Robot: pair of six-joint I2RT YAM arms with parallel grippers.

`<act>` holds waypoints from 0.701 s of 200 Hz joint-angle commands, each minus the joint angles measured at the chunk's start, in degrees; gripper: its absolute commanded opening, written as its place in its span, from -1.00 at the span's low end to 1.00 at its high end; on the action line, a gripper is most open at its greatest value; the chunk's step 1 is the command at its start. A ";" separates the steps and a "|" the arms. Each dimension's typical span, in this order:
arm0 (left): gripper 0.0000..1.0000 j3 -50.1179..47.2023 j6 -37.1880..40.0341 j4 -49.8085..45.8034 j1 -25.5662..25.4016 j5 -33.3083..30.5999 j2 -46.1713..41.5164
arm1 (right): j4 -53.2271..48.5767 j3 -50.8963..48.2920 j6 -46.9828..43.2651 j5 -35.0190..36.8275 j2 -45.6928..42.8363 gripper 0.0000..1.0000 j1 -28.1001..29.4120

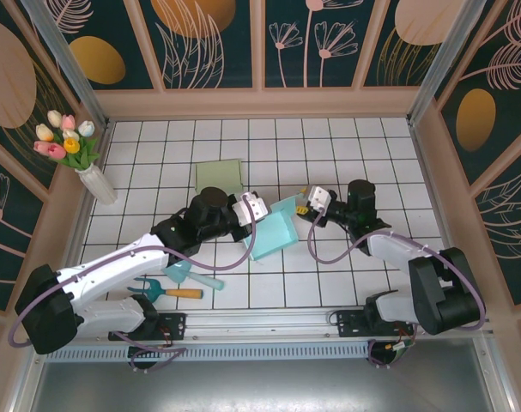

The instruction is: Fold the paper box

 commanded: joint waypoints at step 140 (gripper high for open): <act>-0.96 -0.47 -0.21 -0.57 0.45 4.62 1.06 | -11.22 7.10 -7.81 -6.17 -2.71 -0.12 1.95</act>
